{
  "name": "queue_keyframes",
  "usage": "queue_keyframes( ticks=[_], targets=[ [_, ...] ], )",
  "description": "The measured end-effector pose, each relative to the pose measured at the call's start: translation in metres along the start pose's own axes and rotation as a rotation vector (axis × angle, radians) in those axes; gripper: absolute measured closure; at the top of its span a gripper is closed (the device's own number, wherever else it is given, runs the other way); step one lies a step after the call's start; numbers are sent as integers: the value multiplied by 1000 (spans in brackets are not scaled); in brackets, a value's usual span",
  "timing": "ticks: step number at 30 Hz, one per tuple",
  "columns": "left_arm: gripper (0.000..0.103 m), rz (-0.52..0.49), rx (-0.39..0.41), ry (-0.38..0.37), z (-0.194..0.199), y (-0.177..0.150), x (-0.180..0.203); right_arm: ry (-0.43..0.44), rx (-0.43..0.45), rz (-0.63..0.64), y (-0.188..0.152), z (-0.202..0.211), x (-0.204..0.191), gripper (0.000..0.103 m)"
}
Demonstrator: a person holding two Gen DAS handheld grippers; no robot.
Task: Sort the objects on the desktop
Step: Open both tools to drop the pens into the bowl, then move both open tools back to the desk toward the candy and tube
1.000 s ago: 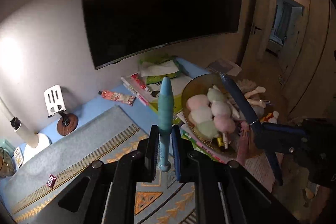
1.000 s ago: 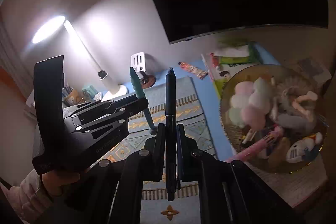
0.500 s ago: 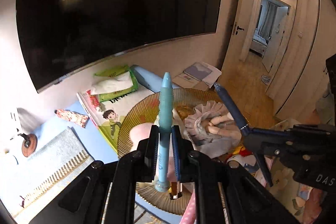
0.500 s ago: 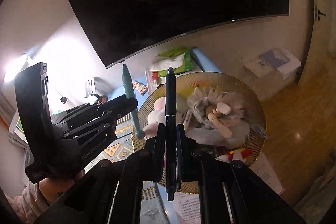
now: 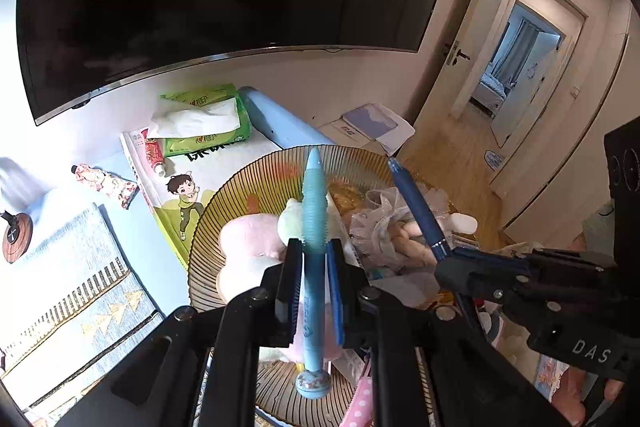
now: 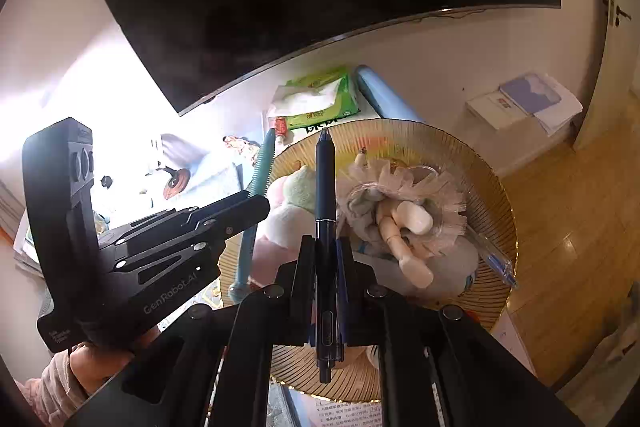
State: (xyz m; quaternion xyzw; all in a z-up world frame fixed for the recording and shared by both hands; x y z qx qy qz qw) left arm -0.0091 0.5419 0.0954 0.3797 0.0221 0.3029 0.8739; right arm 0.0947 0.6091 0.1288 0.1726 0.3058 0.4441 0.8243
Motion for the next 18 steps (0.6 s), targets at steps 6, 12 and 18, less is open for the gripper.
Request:
queue_keyframes(
  ticks=[6, 12, 18],
  targets=[
    [69, 35, 10, -10, 10, -3, -8, -2, -16, -29, -2, -3, 1, 91],
    [53, 76, 13, 3, 37, -20, -27, -12, -5, -57, -6, 3, -6, 80],
    [44, 179, -22, 46, 75, -62, -71, -3, 29, -27, -19, 17, -41, 64]
  ],
)
Point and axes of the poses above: each gripper's, at about its wrist camera, not at the fingertips, and z roughly against the way its jaws point, x to its right, y to its top, the point moved 5 cm from there along -z, roughly the way its jaws point, and after that the axes turned 4 degrees about -z, right-handed, at the moved point
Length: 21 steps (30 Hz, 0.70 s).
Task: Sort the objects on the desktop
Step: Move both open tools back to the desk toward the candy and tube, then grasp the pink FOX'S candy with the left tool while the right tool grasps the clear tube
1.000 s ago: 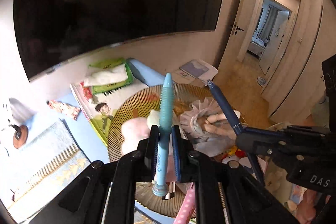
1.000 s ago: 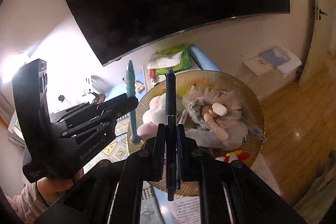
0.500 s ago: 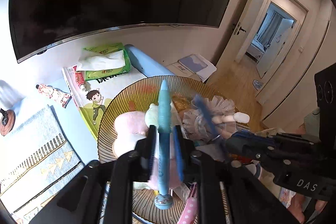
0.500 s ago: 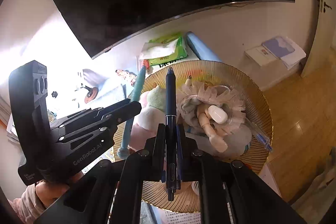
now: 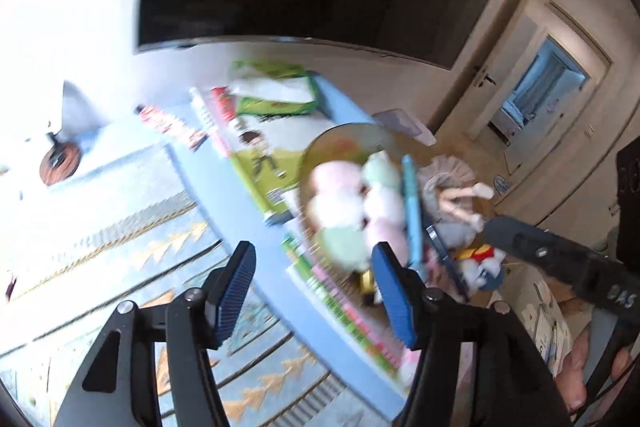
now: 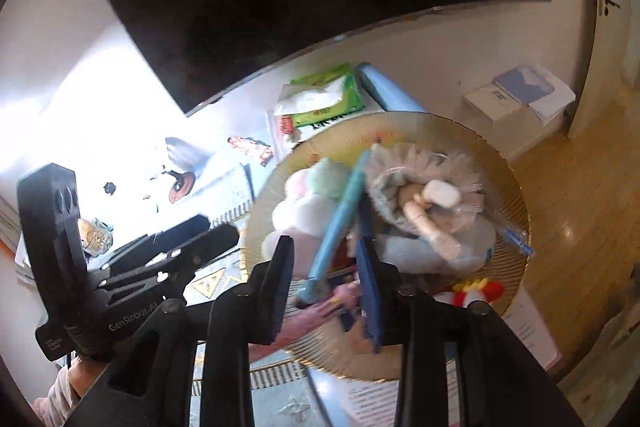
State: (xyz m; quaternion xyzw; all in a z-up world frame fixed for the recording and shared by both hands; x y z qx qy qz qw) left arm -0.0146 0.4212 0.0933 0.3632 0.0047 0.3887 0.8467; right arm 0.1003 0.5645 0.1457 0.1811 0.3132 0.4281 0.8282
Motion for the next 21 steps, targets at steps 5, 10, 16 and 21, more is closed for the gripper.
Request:
queue_keyframes(
  ticks=[5, 10, 16, 21],
  targets=[
    [44, 37, -52, 114, 28, -33, -54, 73, 33, 56, -16, 10, -53, 49],
    [44, 112, -61, 163, 59, -63, -114, 158, 58, 140, -39, 10, -120, 36],
    [44, 147, -39, 238, 102, -88, -187, 212, -1, 192, -76, -11, -189, 36],
    [44, 156, -31, 305, 122, -96, -259, 239, -72, 214, -104, -33, -234, 36]
  ],
)
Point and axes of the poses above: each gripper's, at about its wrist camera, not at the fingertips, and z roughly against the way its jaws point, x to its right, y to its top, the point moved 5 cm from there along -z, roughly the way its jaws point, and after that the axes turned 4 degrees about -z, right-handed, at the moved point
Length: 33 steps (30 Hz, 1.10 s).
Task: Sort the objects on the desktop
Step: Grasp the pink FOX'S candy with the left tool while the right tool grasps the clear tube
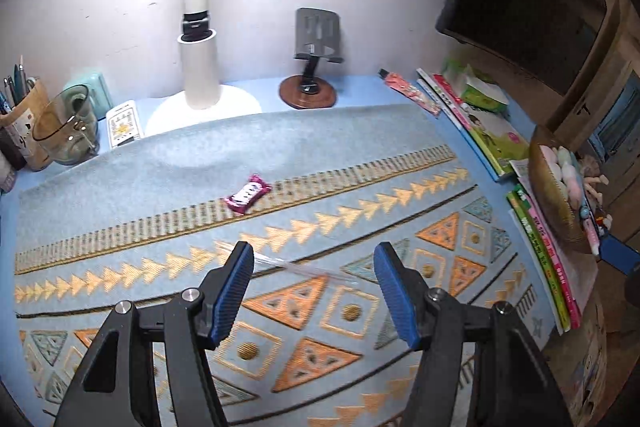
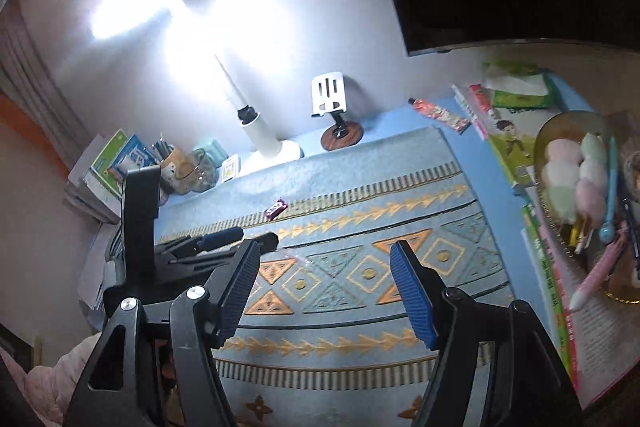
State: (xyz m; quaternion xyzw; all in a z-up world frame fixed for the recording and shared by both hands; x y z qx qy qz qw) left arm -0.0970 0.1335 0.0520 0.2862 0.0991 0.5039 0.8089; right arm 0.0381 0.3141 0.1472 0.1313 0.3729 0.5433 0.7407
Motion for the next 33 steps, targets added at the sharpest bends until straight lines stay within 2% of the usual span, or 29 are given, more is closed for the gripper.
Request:
queue_keyframes(
  ticks=[3, 6, 12, 19, 21, 23, 25, 26, 27, 30, 33],
  targets=[
    [44, -22, -38, -1, -23, 6, -30, 1, -27, 3, -8, -16, -18, 36],
    [44, -62, -67, -18, -48, 10, -44, -2, -51, -5, -14, -27, -29, 36],
    [46, -103, -120, -13, -95, 15, -52, -60, -78, -21, -18, -39, -33, 36],
    [46, -159, -111, 2, -116, 18, -46, -103, -104, -101, -24, -47, -16, 36],
    [54, -155, -111, 11, -120, 19, -48, -110, -111, -117, -24, -51, -14, 36],
    [56, -144, -96, 15, -120, 21, -50, -114, -115, -121, -24, -52, -13, 36],
    [67, -147, -87, 24, -119, 23, -52, -120, -116, -119, -24, -53, -13, 36],
    [80, -155, -84, 28, -118, 22, -51, -119, -119, -119, -25, -54, -13, 36],
    [87, -166, -83, 32, -118, 22, -50, -119, -123, -120, -25, -55, -12, 36],
    [88, -192, -73, 28, -115, 20, -45, -115, -136, -123, -26, -61, -11, 36],
    [88, -160, -61, 20, -102, 18, -50, -116, -156, -90, -26, -70, -15, 36]
  ],
)
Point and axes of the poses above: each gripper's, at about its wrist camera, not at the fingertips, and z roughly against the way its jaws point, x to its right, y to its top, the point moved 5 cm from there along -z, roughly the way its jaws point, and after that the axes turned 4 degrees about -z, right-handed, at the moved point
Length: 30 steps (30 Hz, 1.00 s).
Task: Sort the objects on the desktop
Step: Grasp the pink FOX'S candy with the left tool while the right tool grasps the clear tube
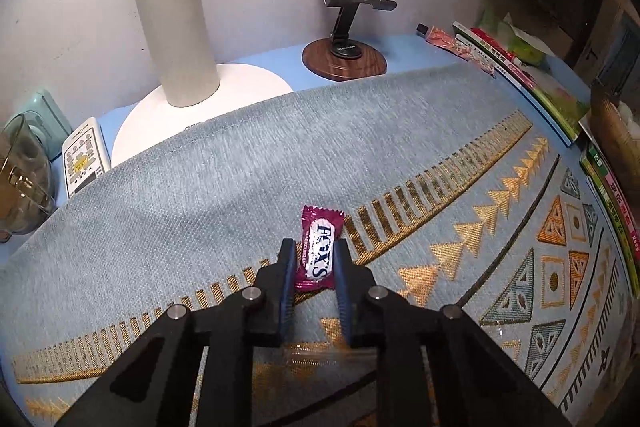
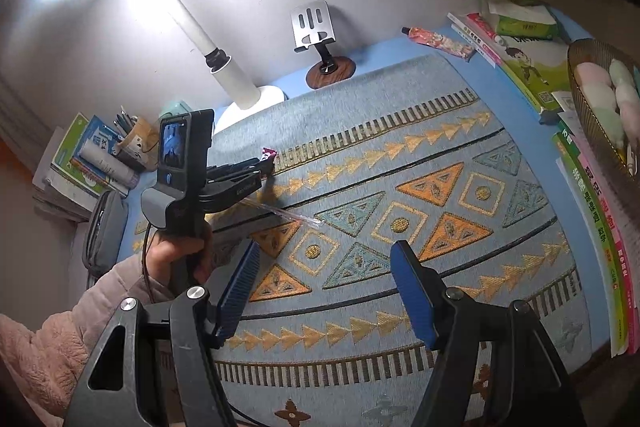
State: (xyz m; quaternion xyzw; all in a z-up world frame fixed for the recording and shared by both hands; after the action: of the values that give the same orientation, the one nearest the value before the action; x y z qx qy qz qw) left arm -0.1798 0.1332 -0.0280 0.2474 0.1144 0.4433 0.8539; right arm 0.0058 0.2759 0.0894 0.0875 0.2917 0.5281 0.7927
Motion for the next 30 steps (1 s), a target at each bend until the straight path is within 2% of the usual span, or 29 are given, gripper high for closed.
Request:
queue_keyframes(
  ticks=[4, 8, 12, 14, 21, 23, 26, 28, 29, 30],
  targets=[
    [88, 52, 18, 12, 30, -18, -13, -13, -28, 122, 2, -21, -10, 36],
    [88, 101, 7, 22, 61, -54, -25, 1, -77, 264, 6, -55, -26, 36],
    [88, 165, -15, 19, 81, -88, -33, 36, -119, 337, 10, -93, -44, 36],
    [88, 197, -18, 15, 85, -99, -35, 23, -136, 378, 10, -111, -52, 36],
    [88, 210, 0, 31, 100, -108, -37, -55, -142, 620, 3, -161, -84, 40],
    [88, 207, 7, 42, 106, -110, -37, -57, -148, 656, 3, -173, -87, 44],
    [88, 231, 12, 57, 109, -115, -42, -68, -189, 646, 5, -193, -81, 48],
    [88, 260, 10, 51, 108, -119, -46, -54, -170, 641, 7, -194, -78, 52],
    [88, 274, 12, 49, 109, -121, -46, -59, -164, 647, 6, -194, -78, 58],
    [88, 285, 13, 46, 109, -122, -47, -61, -162, 655, 4, -192, -77, 78]
  ],
)
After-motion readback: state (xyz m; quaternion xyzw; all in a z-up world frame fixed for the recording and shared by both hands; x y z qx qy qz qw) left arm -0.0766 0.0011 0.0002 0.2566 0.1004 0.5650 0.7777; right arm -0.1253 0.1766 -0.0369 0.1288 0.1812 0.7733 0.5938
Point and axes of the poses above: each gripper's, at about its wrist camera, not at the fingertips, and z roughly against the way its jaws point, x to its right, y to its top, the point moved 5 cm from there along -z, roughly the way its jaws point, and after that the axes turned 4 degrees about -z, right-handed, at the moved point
